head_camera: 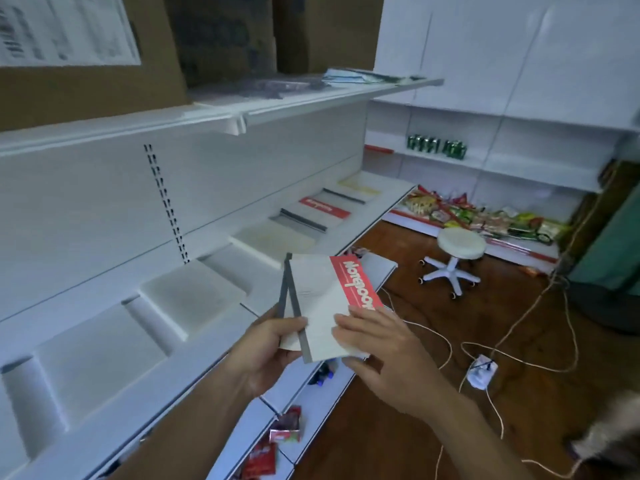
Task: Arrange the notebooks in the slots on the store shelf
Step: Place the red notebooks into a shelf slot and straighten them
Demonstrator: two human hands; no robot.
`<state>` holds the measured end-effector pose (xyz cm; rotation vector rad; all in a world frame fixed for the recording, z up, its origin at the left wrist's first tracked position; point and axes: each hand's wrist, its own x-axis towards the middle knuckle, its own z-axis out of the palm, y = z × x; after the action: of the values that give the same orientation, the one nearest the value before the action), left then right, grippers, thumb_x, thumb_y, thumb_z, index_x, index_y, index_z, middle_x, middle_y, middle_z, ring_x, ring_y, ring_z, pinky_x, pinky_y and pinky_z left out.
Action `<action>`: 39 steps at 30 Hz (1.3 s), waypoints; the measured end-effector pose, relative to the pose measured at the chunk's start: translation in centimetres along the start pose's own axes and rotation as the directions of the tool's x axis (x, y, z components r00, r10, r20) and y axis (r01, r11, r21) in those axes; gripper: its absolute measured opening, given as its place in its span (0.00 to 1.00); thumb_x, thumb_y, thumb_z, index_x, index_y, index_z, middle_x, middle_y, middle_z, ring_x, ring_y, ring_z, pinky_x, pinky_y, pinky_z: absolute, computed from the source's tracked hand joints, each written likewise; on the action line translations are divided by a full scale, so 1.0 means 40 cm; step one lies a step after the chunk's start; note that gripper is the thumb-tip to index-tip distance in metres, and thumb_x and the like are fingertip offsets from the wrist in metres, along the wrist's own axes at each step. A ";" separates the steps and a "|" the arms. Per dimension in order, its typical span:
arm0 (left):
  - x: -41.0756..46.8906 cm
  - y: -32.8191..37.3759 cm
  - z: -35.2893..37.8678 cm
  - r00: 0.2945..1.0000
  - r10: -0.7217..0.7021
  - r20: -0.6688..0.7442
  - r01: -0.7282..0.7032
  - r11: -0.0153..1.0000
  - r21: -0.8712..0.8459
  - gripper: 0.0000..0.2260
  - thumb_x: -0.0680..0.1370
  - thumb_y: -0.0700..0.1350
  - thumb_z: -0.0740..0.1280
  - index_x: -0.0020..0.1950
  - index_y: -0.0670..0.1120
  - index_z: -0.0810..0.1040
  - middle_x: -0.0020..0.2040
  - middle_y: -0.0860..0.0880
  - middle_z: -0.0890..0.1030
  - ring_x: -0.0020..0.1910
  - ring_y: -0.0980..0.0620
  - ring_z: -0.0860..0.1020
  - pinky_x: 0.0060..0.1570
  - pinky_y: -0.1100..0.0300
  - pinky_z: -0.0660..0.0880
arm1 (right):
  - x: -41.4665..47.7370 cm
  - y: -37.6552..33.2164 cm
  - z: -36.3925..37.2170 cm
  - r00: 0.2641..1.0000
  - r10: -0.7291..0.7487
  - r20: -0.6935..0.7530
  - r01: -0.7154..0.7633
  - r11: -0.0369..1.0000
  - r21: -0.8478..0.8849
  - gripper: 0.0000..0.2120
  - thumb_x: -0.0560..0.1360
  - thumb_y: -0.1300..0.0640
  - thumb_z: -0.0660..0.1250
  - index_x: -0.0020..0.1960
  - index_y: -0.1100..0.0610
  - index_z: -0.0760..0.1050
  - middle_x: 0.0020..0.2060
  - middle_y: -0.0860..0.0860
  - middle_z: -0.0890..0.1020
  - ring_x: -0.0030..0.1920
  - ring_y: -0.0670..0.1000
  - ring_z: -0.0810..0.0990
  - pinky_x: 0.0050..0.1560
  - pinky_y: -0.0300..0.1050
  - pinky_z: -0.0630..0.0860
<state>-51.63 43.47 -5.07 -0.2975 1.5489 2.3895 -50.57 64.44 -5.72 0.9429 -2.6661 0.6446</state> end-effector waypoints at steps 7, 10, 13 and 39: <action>0.304 -0.018 0.132 0.991 0.122 0.063 -0.127 0.988 0.086 0.18 0.78 0.34 0.63 0.64 0.51 0.74 0.58 0.48 0.83 0.58 0.46 0.81 0.54 0.49 0.78 | 0.125 0.289 -0.033 0.809 0.578 -0.110 -0.502 0.776 0.382 0.26 0.76 0.40 0.62 0.72 0.40 0.62 0.72 0.38 0.63 0.69 0.39 0.62 0.63 0.37 0.69; 0.474 -0.013 0.194 0.986 0.138 0.098 -0.143 0.989 0.047 0.19 0.78 0.36 0.64 0.66 0.53 0.73 0.60 0.49 0.82 0.59 0.48 0.80 0.56 0.48 0.77 | 0.231 0.446 -0.063 0.695 0.715 0.069 -0.618 0.546 0.566 0.28 0.77 0.40 0.62 0.74 0.44 0.58 0.61 0.41 0.72 0.57 0.43 0.74 0.55 0.44 0.75; 0.642 0.011 0.262 0.985 0.134 0.110 -0.137 0.990 0.019 0.19 0.79 0.37 0.64 0.66 0.54 0.72 0.60 0.49 0.82 0.59 0.47 0.80 0.59 0.45 0.77 | 0.323 0.584 -0.087 0.651 0.737 0.181 -0.624 0.383 0.681 0.21 0.77 0.42 0.62 0.68 0.44 0.65 0.55 0.40 0.78 0.50 0.40 0.79 0.41 0.32 0.76; 1.585 0.112 0.496 0.698 0.475 -0.536 -0.014 0.757 0.653 0.09 0.79 0.55 0.61 0.57 0.55 0.75 0.56 0.54 0.80 0.56 0.54 0.77 0.59 0.52 0.74 | 1.127 1.504 0.020 0.888 0.303 0.345 -0.451 0.718 0.531 0.20 0.74 0.41 0.66 0.63 0.45 0.70 0.54 0.43 0.78 0.52 0.48 0.81 0.55 0.50 0.80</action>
<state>-113.18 67.42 -13.43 -0.9397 2.7716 1.8443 -123.64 81.69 -9.65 0.6002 -2.9442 1.6524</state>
